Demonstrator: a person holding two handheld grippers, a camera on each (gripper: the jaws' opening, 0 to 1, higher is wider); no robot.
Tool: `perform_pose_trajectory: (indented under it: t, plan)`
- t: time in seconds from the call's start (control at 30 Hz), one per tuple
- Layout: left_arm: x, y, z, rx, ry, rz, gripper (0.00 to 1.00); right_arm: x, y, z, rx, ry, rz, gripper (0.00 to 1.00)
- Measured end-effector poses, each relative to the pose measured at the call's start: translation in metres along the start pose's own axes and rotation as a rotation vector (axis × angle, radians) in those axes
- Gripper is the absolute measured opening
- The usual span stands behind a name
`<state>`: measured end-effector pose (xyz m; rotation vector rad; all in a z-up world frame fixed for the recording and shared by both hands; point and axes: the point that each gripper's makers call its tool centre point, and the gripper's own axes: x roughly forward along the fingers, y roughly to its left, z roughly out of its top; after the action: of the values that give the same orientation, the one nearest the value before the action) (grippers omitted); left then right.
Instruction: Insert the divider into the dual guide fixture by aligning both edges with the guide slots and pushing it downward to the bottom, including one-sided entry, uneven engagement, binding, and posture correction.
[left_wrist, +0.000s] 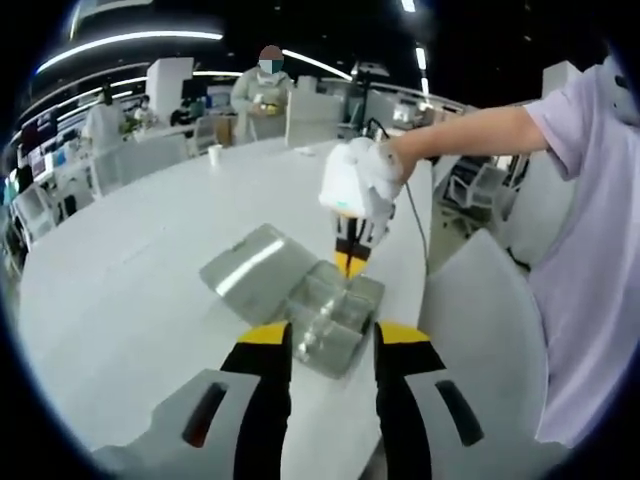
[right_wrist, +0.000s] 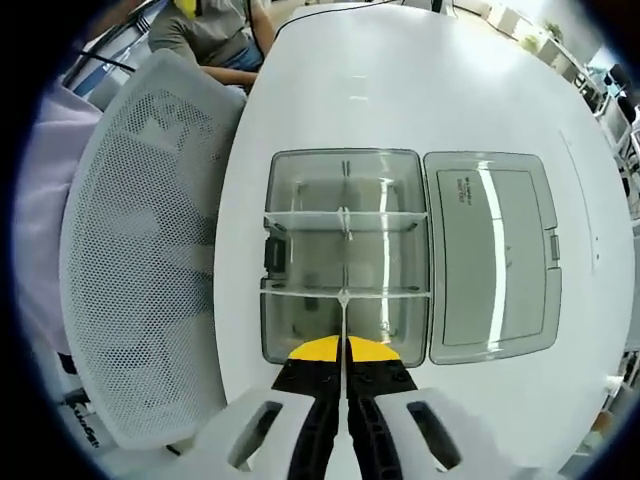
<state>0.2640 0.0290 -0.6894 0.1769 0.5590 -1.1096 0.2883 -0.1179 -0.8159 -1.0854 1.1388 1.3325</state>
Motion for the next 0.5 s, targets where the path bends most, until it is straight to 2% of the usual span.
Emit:
perform_pose_trajectory:
  t: [0.5]
  plan:
    - [-0.002,0.005,-0.004,-0.010,0.003,0.008,0.30,0.011,0.000,-0.002,0.010,0.004,0.012,0.00]
